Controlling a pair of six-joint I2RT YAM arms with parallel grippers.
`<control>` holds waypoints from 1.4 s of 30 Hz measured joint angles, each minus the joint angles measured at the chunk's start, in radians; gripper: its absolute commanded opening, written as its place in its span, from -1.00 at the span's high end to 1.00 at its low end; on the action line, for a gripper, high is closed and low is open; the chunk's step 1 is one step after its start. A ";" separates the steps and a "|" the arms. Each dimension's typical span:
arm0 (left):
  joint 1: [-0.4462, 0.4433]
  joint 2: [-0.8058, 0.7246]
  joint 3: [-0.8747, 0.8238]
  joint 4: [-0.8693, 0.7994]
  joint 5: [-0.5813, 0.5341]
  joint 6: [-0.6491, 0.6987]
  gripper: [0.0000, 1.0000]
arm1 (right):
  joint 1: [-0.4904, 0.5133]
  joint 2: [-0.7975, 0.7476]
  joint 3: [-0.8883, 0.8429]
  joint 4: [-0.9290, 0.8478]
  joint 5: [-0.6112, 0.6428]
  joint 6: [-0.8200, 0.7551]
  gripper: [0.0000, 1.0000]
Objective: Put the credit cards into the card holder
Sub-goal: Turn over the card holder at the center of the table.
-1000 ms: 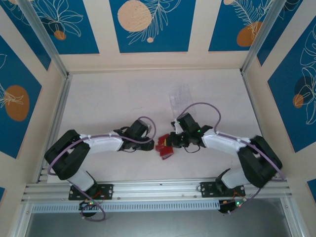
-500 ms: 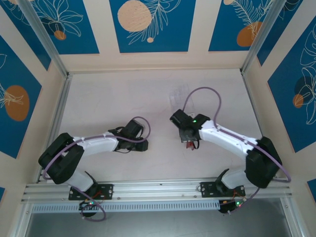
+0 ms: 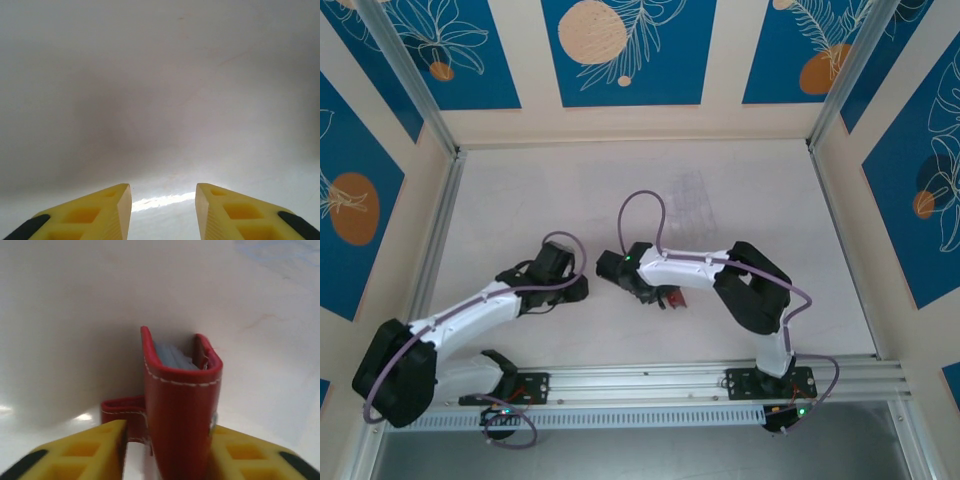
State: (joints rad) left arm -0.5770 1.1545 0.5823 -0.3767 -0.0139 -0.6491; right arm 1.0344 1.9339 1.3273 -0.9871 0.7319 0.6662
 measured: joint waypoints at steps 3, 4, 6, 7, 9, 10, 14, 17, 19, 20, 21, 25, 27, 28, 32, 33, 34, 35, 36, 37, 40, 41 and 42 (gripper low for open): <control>0.034 -0.061 -0.026 -0.027 -0.005 -0.005 0.22 | 0.005 -0.034 -0.013 0.078 -0.090 -0.037 -0.09; 0.045 -0.077 -0.032 -0.035 -0.005 -0.007 0.22 | 0.002 -0.059 -0.027 0.115 -0.129 -0.050 -0.10; 0.063 -0.094 -0.039 -0.048 -0.005 -0.007 0.22 | -0.006 -0.116 -0.056 0.176 -0.200 -0.074 -0.06; 0.070 -0.098 -0.039 -0.053 -0.005 -0.006 0.22 | -0.013 -0.148 -0.068 0.203 -0.235 -0.087 -0.02; 0.080 -0.098 -0.041 -0.056 -0.002 -0.006 0.22 | -0.026 -0.190 -0.074 0.239 -0.280 -0.106 0.06; 0.083 -0.098 -0.042 -0.058 0.002 -0.006 0.22 | -0.029 -0.198 -0.071 0.252 -0.292 -0.113 0.05; 0.084 -0.098 -0.042 -0.058 0.013 -0.006 0.22 | -0.026 -0.165 -0.059 0.266 -0.293 -0.128 -0.11; 0.085 -0.098 -0.047 -0.058 0.017 -0.006 0.22 | -0.014 -0.128 -0.059 0.249 -0.268 -0.137 -0.20; 0.085 -0.098 -0.053 -0.058 0.023 -0.006 0.23 | -0.013 -0.118 -0.060 0.235 -0.248 -0.144 -0.22; 0.085 -0.097 -0.055 -0.058 0.025 -0.006 0.23 | -0.011 -0.117 -0.060 0.230 -0.238 -0.147 -0.23; 0.085 -0.097 -0.056 -0.058 0.029 -0.006 0.23 | -0.011 -0.117 -0.060 0.227 -0.230 -0.151 -0.22; 0.086 -0.091 -0.056 -0.052 0.037 -0.006 0.23 | -0.012 -0.116 -0.060 0.217 -0.204 -0.178 0.01; 0.086 -0.090 -0.056 -0.051 0.039 -0.006 0.23 | -0.014 -0.116 -0.061 0.216 -0.202 -0.190 0.32; 0.086 -0.090 -0.056 -0.051 0.039 -0.006 0.23 | -0.014 -0.116 -0.062 0.216 -0.200 -0.195 0.51; 0.086 -0.090 -0.056 -0.051 0.040 -0.004 0.23 | -0.016 -0.124 -0.071 0.212 -0.179 -0.209 0.99; 0.086 -0.090 -0.056 -0.051 0.040 -0.003 0.23 | -0.015 -0.130 -0.074 0.207 -0.165 -0.208 1.00; 0.086 -0.087 -0.056 -0.050 0.040 -0.002 0.23 | -0.015 -0.137 -0.074 0.187 -0.138 -0.208 1.00; 0.086 -0.082 -0.056 -0.050 0.040 0.001 0.23 | -0.015 -0.141 -0.074 0.163 -0.107 -0.204 1.00; 0.086 -0.073 -0.056 -0.050 0.042 0.004 0.23 | -0.014 -0.145 -0.072 0.134 -0.066 -0.196 1.00; 0.086 -0.064 -0.056 -0.050 0.043 0.005 0.23 | -0.013 -0.145 -0.067 0.094 -0.023 -0.187 1.00; 0.086 -0.048 -0.056 -0.050 0.047 0.005 0.23 | -0.012 -0.128 -0.037 -0.026 0.085 -0.150 1.00; 0.086 -0.046 -0.056 -0.050 0.047 0.005 0.23 | -0.011 -0.113 -0.021 -0.061 0.115 -0.134 1.00; 0.086 -0.045 -0.055 -0.050 0.047 0.005 0.23 | -0.010 -0.092 -0.004 -0.092 0.141 -0.119 1.00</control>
State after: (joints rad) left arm -0.4911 1.1095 0.5278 -0.4271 0.0326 -0.6445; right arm 1.0241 1.8416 1.3235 -1.0794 0.8730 0.5472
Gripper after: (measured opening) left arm 0.385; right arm 0.113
